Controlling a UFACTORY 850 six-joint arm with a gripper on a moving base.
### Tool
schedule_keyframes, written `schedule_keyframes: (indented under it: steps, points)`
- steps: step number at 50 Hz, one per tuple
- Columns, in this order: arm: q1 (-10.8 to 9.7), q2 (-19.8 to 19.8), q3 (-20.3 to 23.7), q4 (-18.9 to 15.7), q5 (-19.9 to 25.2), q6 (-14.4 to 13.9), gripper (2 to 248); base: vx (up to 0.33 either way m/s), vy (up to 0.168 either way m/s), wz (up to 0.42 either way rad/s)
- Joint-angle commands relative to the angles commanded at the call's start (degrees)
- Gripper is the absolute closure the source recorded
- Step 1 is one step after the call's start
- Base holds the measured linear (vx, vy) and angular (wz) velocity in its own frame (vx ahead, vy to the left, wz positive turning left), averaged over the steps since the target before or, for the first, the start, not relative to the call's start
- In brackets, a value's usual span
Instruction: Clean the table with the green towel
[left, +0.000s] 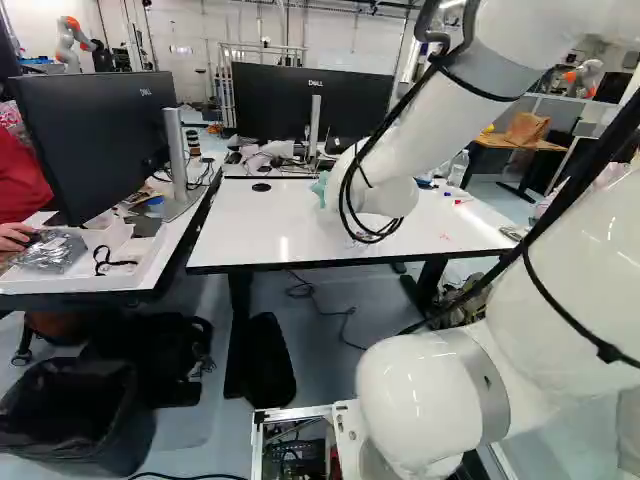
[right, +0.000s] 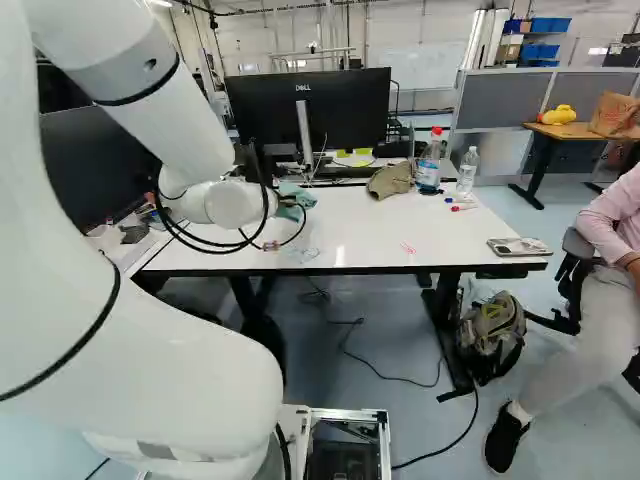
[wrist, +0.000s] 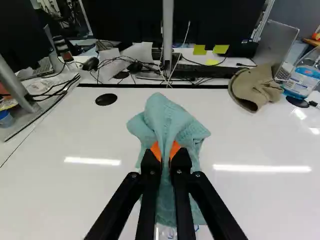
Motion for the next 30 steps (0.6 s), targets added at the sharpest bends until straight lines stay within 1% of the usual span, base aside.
schedule_keyframes:
  steps: [7, 15, 30]
  points:
    - [-0.03, 0.05, -0.92, 0.0, -0.79, 0.0, 212, 0.0, 0.0, 0.0]
    - [-0.01, 0.24, -1.84, 0.0, -2.84, 0.0, 212, 0.0, 0.0, 0.0]
    - [0.06, 2.52, -1.89, 0.0, -9.74, 0.0, 212, 0.0, 0.0, 0.0]
